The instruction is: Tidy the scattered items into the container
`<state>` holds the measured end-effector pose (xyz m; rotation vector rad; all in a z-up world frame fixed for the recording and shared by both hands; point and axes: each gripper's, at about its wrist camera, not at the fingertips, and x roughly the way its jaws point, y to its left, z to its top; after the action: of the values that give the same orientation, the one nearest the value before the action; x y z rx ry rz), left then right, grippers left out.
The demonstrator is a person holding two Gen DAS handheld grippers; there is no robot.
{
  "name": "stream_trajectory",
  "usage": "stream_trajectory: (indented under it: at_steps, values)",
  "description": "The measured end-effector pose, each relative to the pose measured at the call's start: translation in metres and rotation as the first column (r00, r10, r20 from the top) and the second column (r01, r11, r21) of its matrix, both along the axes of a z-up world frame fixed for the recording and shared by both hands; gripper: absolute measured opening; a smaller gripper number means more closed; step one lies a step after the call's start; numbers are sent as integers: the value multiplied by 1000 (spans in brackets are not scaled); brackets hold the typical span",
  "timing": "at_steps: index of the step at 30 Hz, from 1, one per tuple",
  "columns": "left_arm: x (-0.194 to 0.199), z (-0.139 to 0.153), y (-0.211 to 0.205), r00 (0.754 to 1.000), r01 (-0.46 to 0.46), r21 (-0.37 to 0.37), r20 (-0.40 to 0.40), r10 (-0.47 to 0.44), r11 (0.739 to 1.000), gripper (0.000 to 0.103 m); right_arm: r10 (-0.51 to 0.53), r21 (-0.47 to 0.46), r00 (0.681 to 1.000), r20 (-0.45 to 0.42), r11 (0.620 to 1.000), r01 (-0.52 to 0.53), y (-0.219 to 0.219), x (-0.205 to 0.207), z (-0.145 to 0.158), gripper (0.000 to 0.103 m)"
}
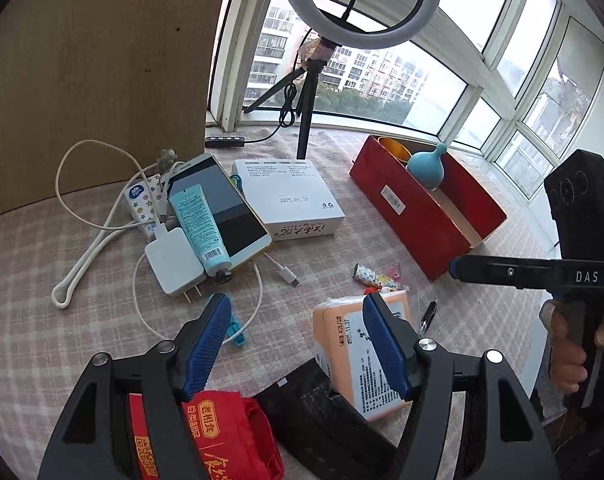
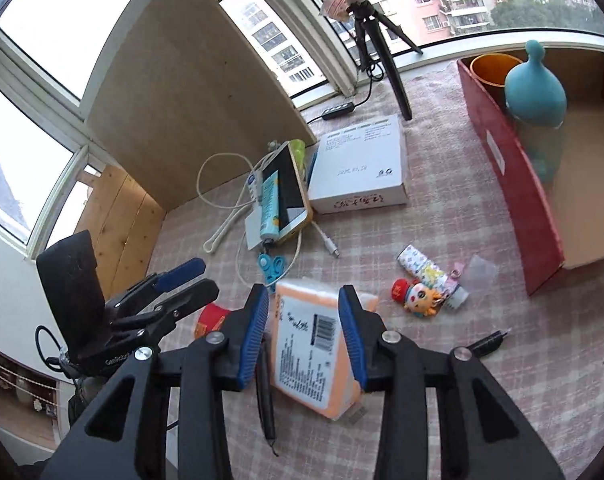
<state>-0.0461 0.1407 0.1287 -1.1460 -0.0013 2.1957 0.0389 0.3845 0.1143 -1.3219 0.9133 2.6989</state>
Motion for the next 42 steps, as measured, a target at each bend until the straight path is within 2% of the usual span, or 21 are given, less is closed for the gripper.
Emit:
stream_trajectory:
  at_steps: [2,3,7,12,18,27,34,37,42]
  values:
    - [-12,-2,16,1000,24,-15,-8,-24,1000,65,-53,98,998,15,994,51,11,-14,0,36]
    - [-19,-3,25,999,37,-21,-13,-37,999,65,-66,114,997,27,992,63,15,-24,-2,36]
    - [-56,-6,57,998,67,-48,-14,-68,997,65,-109,49,992,70,993,106,39,-64,-19,36]
    - [-108,-15,82,997,75,-88,4,-75,993,65,-122,52,985,120,992,117,60,-109,-33,37]
    - [-155,-42,94,994,97,-131,57,-90,987,65,-156,42,975,161,988,151,83,-148,-49,38]
    - [-177,-62,106,984,167,-170,90,-154,971,66,-112,32,965,238,994,108,86,-191,-72,38]
    - [-194,-63,108,983,167,-178,108,-149,970,67,-93,25,964,250,996,90,87,-204,-80,38]
    - [-198,-65,114,979,190,-204,118,-169,960,74,-84,19,964,253,996,82,87,-209,-84,38]
    - [-202,-67,124,973,214,-248,139,-184,945,78,-69,32,964,255,998,63,85,-215,-86,39]
